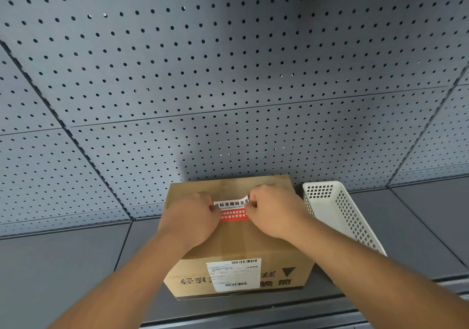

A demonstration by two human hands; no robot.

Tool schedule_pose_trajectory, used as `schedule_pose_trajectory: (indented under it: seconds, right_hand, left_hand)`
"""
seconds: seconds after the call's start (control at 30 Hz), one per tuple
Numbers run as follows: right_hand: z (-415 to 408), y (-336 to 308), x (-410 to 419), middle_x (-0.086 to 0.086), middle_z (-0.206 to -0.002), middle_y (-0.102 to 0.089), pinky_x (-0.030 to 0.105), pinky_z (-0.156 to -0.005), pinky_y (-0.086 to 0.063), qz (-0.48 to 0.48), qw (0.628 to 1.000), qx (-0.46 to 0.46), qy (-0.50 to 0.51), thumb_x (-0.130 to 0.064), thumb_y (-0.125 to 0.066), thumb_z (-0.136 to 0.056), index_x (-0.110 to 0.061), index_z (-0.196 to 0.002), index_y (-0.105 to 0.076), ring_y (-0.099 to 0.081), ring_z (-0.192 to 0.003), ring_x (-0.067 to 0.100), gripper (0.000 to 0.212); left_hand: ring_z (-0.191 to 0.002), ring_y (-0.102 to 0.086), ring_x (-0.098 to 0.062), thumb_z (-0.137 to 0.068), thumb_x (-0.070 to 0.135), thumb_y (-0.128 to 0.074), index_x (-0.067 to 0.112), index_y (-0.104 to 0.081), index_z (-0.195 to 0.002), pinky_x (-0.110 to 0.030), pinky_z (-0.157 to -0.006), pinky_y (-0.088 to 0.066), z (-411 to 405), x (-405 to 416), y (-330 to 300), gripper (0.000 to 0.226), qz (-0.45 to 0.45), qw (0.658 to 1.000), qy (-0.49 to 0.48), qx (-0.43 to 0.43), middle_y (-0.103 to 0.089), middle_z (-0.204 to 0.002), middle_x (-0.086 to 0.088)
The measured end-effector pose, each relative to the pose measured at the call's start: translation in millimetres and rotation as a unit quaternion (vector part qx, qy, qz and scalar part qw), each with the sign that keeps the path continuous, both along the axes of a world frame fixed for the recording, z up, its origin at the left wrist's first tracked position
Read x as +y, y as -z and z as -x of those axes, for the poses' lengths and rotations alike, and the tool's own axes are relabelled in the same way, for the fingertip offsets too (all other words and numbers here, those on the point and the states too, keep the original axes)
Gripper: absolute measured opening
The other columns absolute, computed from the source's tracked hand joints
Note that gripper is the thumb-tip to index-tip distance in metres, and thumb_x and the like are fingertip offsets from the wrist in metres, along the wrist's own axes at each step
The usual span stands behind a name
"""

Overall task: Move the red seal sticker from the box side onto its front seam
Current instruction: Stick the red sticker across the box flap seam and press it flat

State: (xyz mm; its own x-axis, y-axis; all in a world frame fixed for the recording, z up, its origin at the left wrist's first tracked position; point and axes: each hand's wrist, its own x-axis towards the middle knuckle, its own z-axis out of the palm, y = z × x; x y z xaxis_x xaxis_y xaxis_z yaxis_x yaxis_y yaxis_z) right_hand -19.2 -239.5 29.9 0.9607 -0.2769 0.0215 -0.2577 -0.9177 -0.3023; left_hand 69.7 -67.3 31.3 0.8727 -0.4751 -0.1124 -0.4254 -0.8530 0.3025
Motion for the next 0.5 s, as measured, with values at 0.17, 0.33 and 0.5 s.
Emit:
schedule_pose_trajectory:
  seconds: [0.17, 0.33, 0.5]
  right_hand:
    - [-1, 2, 2, -0.001, -0.068, -0.065, 0.035, -0.052, -0.054, 0.004, 1.0, 0.002, 0.009, -0.035, -0.053, -0.097, -0.021, -0.064, -0.049, -0.061, -0.059, 0.018, 0.035]
    - [-1, 4, -1, -0.004, -0.075, -0.067, 0.04, -0.058, -0.059, -0.015, 0.999, -0.035, 0.025, -0.037, -0.06, -0.095, -0.021, -0.089, -0.057, -0.064, -0.064, 0.017, 0.017]
    - [7, 16, 4, -0.007, -0.099, -0.066, 0.04, -0.073, -0.056, 0.05, 0.991, -0.126, -0.016, -0.033, -0.061, -0.097, -0.024, -0.097, -0.066, -0.06, -0.092, 0.019, 0.01]
  left_hand:
    - [-0.075, -0.063, -0.019, -0.096, 0.038, -0.045, 0.022, -0.061, -0.084, -0.037, -0.072, -0.058, 2, -1, 4, 0.026, -0.011, 1.0, 0.007, -0.024, -0.061, -0.074, 0.006]
    - [-0.075, -0.063, -0.024, -0.098, 0.038, -0.049, 0.02, -0.052, -0.083, -0.043, -0.072, -0.057, 1, 5, 13, 0.023, 0.008, 0.998, 0.008, -0.061, -0.062, -0.083, 0.0]
    - [-0.085, -0.062, -0.025, -0.093, 0.034, -0.051, 0.033, -0.056, -0.097, -0.049, -0.077, -0.056, 10, 11, 22, 0.007, 0.081, 0.987, 0.029, -0.133, -0.059, -0.1, 0.007]
